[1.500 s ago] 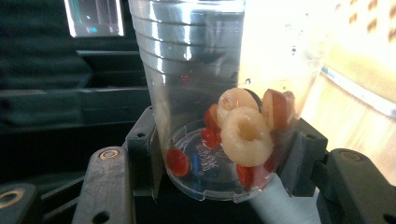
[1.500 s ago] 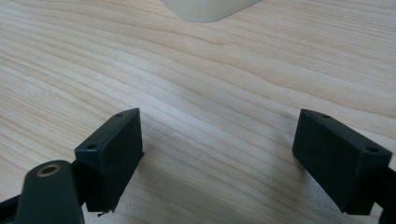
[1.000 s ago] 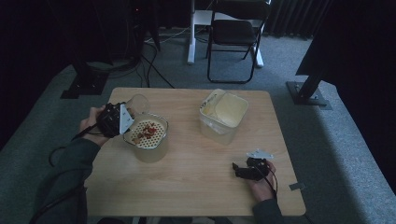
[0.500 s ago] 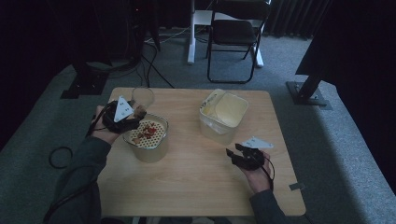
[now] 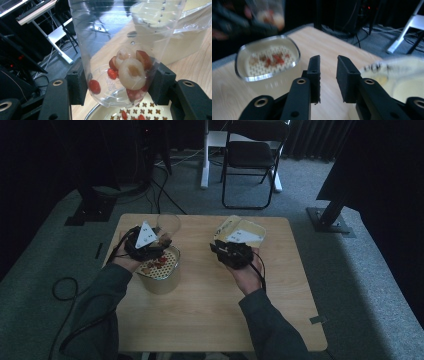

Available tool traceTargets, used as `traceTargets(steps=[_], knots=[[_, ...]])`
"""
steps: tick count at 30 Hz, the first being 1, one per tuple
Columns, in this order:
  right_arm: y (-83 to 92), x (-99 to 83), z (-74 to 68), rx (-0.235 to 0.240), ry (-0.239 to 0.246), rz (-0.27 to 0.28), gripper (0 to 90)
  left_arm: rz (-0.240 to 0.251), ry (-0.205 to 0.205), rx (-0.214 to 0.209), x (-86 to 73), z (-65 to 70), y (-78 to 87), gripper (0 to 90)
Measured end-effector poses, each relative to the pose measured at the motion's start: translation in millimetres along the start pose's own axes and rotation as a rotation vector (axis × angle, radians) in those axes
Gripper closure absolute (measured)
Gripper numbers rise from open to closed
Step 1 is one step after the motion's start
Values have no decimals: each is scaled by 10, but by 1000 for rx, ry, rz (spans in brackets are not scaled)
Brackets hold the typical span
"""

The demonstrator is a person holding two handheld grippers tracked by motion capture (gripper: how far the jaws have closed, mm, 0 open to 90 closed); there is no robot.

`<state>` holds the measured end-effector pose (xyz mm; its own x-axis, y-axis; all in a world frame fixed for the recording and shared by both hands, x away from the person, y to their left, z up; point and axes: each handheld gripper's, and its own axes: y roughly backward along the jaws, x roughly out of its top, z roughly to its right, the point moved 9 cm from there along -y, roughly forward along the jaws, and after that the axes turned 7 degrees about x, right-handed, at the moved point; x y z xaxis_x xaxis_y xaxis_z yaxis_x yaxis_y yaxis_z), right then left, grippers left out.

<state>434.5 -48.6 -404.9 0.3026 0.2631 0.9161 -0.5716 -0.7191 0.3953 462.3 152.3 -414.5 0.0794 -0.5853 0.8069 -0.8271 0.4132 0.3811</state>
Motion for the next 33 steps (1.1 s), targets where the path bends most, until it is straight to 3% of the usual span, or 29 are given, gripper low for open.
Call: traceTargets(steps=[4,7,12,13,16,22,25,28,31,33], knots=[[-53,249,12,26,-33,39,748,0,-19,0,44,48,-64,422],[-84,368,27,4,-23,44,747,-9,-48,3,65,92,-110,422],[-119,478,-4,55,-64,80,745,-17,-86,1,95,164,-155,422],[-135,519,-43,89,-86,96,731,-21,-98,2,99,186,-169,422],[-157,559,-70,97,-94,111,704,-32,-140,3,106,239,-199,421],[-227,611,-97,120,-129,117,686,-22,-141,-6,121,268,-217,421],[-320,594,-131,150,-133,80,751,-11,-137,-23,161,304,-201,420],[-342,584,-123,162,-149,71,822,-19,-157,-12,159,309,-202,416],[-335,576,-88,146,-155,66,868,-27,-148,0,151,290,-219,390],[-324,581,-74,137,-158,71,870,-45,-166,29,127,270,-237,368]])
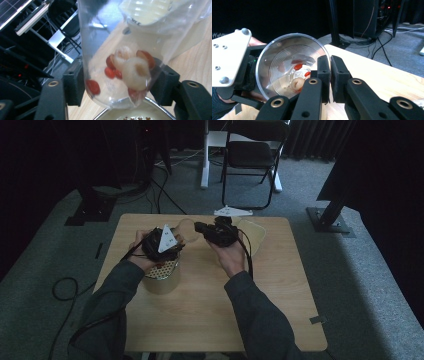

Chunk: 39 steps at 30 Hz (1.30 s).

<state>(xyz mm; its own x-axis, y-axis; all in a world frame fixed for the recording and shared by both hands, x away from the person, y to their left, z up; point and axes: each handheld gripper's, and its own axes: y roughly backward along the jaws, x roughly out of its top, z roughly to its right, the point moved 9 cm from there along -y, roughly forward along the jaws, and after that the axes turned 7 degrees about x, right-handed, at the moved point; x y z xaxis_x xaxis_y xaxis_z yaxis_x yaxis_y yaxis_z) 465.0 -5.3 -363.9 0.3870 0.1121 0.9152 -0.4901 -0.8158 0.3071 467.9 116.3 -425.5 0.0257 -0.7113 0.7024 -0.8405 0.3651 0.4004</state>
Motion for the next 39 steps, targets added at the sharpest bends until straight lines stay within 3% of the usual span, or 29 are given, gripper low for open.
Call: traceTargets(steps=[6,10,13,15,16,21,23,29,30,31,32,39], knots=[[183,95,159,-61,-21,49,875,-40,-1,23,-134,-61,9,352],[407,111,433,-181,-17,46,876,-38,57,45,-256,-215,109,356],[619,95,670,-238,-59,62,877,-35,86,63,-309,-312,167,362],[667,90,721,-257,-62,62,877,-38,89,67,-327,-340,183,363],[814,97,835,-285,-81,81,877,-38,102,78,-358,-381,203,366],[1035,116,962,-331,-92,109,877,-47,116,83,-414,-411,210,368],[1145,69,1084,-392,-93,96,877,-48,121,81,-429,-408,204,369],[1231,-103,1296,-427,-141,85,870,-49,119,77,-422,-392,190,372],[1229,-137,1326,-427,-146,77,801,-48,120,76,-419,-390,188,376],[1220,-167,1360,-421,-160,73,625,-49,119,76,-416,-386,187,378],[1229,-186,1401,-435,-179,81,554,-47,121,76,-413,-383,186,378],[1328,-232,1461,-452,-182,94,476,-46,124,78,-419,-390,188,378]])
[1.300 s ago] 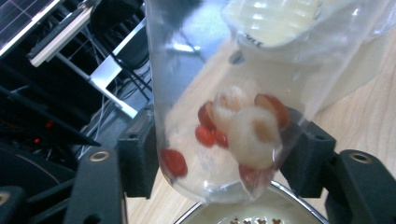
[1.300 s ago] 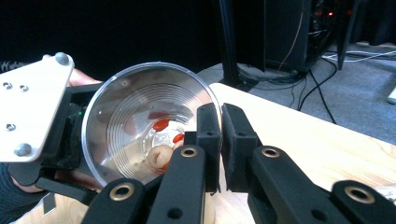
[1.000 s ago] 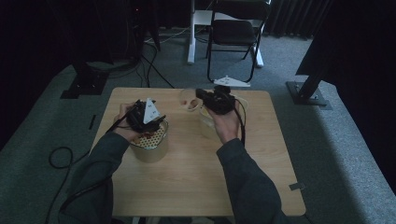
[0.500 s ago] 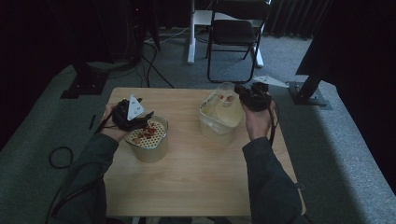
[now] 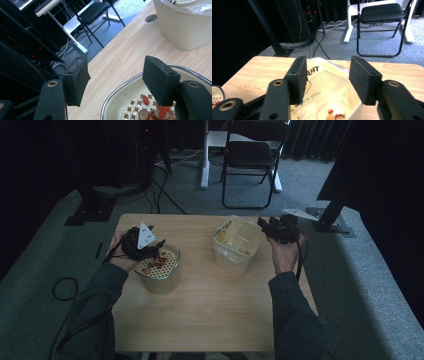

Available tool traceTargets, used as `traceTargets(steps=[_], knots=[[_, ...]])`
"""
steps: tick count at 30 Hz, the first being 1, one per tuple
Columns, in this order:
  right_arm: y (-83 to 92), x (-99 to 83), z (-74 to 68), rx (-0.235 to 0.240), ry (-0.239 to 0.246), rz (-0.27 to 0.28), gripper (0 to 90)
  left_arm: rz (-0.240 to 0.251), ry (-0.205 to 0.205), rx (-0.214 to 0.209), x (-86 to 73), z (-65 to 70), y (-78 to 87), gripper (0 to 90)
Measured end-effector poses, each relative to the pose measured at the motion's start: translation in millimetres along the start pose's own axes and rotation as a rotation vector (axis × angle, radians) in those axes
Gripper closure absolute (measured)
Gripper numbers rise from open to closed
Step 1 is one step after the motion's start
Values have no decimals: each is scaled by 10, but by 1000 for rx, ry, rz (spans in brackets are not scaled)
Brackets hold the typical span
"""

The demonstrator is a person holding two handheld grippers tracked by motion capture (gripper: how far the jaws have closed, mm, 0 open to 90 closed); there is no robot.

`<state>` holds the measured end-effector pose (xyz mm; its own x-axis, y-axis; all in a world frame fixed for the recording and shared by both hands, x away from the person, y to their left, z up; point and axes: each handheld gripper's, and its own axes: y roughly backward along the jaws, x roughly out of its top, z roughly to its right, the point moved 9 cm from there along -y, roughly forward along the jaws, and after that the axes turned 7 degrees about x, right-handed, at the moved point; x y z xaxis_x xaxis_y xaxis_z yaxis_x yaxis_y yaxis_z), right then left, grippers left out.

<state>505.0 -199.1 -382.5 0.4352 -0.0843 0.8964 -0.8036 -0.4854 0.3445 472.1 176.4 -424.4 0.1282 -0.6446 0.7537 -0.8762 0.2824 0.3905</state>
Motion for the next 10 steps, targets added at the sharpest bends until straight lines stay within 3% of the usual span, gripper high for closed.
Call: traceTargets(steps=[8,10], knots=[[74,-85,124,-46,21,4,453,7,18,10,-3,-44,19,378],[138,-184,208,-75,37,1,437,10,25,16,-13,-67,30,378]])
